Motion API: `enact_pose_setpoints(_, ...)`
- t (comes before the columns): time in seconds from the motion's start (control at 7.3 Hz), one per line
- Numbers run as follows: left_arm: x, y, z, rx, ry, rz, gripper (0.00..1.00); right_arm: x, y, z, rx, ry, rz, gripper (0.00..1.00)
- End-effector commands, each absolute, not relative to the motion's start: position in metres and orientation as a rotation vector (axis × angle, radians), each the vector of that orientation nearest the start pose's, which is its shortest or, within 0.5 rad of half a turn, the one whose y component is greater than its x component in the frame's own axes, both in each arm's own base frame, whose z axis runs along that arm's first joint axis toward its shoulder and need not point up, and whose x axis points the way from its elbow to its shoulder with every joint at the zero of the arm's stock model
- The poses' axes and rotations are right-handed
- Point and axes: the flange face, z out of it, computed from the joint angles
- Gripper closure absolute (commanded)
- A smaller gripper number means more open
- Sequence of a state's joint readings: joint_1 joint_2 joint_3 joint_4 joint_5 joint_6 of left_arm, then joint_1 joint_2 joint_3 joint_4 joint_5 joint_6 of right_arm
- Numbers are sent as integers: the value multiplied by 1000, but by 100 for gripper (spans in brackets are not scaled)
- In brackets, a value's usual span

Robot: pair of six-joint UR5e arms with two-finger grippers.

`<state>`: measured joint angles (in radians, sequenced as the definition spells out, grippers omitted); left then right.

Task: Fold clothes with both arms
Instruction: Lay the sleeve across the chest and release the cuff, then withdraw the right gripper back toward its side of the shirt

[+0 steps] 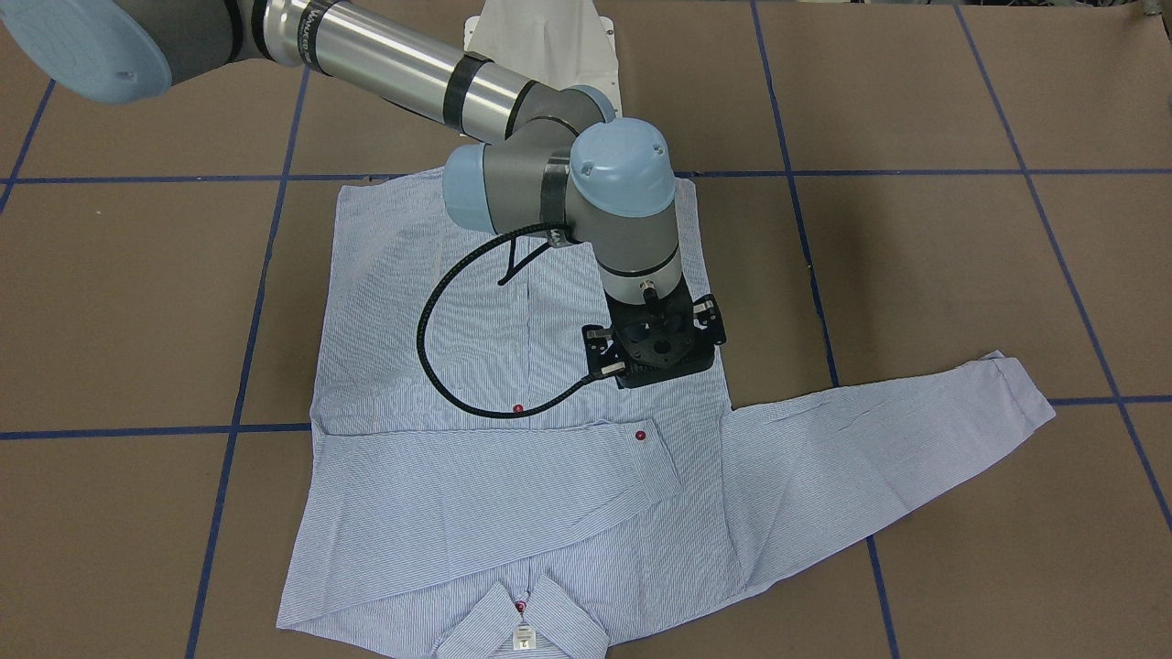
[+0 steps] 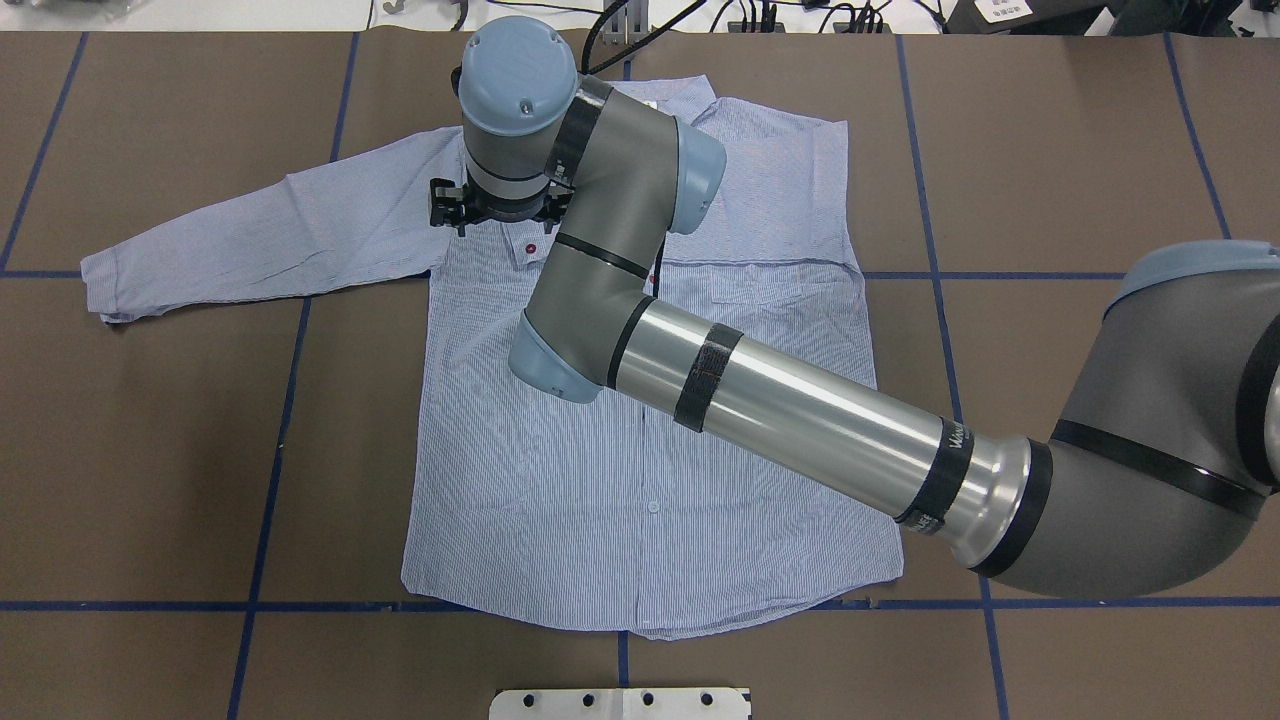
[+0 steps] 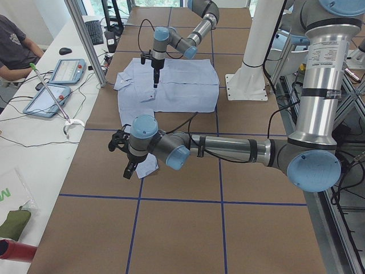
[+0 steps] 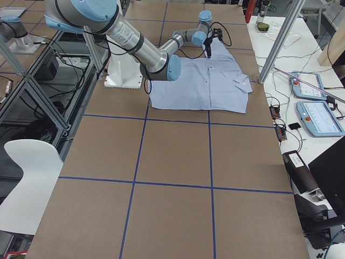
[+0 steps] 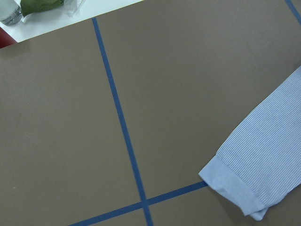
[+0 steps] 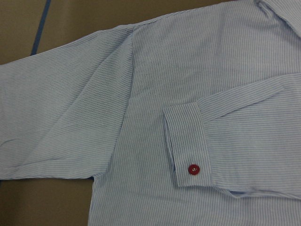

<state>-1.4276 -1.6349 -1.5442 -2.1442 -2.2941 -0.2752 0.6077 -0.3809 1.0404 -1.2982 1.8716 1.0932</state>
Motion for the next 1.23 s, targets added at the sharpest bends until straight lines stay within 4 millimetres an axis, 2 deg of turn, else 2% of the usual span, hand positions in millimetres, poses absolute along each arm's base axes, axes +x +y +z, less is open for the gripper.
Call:
enact_pose_setpoints(0.0,60,-540,587,401,889,-80,1,-586,-576,60,157,-841,-20,0)
enact_pose_setpoints(0.14,80,-527,592,378,923,-154,0,-562,-577,82,162,-800,-55,0)
enact_pose_setpoints(0.27,104,-515,594,356,961,-244,1,-523,-572,103,161,-755,-112,0)
enact_pose_setpoints(0.41,139,-503,595,352,979,-336,1,-472,-573,126,164,-730,-147,0)
enact_pose_setpoints(0.55,177,-495,596,331,969,-410,3,-427,-578,160,163,-732,-181,0)
enact_pose_setpoints(0.69,196,-490,598,324,957,-451,4,-388,-584,185,168,-741,-203,0)
enact_pose_setpoints(0.82,195,-487,604,335,935,-464,4,-353,-586,212,167,-749,-223,0)
enact_pose_setpoints(0.96,192,-485,610,341,917,-471,5,-321,-586,228,176,-736,-245,0)
enact_pose_setpoints(1.1,191,-485,615,343,907,-477,10,-299,-586,228,179,-716,-271,0)
